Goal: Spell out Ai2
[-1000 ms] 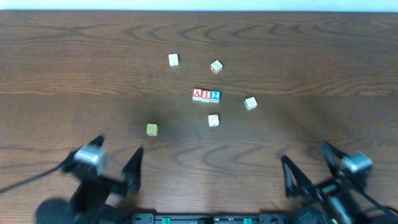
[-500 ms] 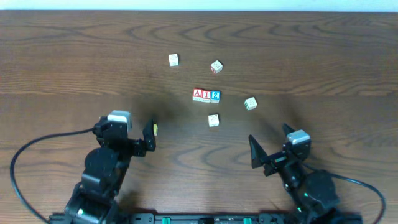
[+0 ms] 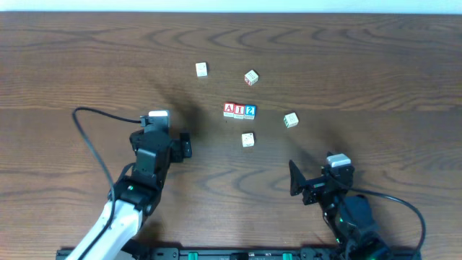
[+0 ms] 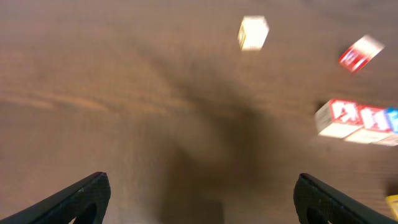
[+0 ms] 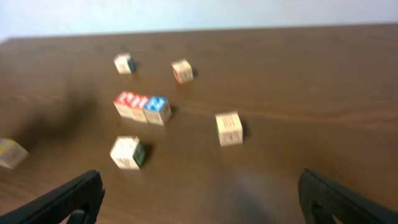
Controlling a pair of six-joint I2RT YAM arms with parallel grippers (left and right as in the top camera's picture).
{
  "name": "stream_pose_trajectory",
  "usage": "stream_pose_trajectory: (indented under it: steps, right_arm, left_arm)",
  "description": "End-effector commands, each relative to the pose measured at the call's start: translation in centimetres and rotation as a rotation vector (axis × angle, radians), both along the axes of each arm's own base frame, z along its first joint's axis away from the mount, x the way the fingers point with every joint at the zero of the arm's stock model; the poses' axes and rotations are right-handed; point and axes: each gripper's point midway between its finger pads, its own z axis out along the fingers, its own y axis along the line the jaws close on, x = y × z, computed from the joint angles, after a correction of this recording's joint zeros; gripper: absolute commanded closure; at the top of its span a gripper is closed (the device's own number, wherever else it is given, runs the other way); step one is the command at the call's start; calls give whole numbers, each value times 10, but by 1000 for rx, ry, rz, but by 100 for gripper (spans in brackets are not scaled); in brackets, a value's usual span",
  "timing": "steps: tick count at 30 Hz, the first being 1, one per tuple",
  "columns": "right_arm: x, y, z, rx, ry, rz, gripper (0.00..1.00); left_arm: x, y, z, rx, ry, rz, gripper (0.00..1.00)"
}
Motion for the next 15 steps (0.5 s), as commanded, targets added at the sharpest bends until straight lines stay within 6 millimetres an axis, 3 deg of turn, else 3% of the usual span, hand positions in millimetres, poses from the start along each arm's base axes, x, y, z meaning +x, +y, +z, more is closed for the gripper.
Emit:
stream_pose_trajectory:
  steps: [1,4,10,15]
  right_arm:
    - [0,-6,-7,-8,22,-31,1]
    - [0,-6,-8,-9,23,-30,1]
    - [0,-6,-8,-9,24,-31,1]
    - [0,-5,-6,-5,17,-27,1]
  left_arm:
    - [-3,4,-22,5,72,39,5]
    - [-13,7,-48,43,168,40,5]
    - [-35,16,-79,102,317,42,4]
    - [-49,20,-81,118,356,39,5]
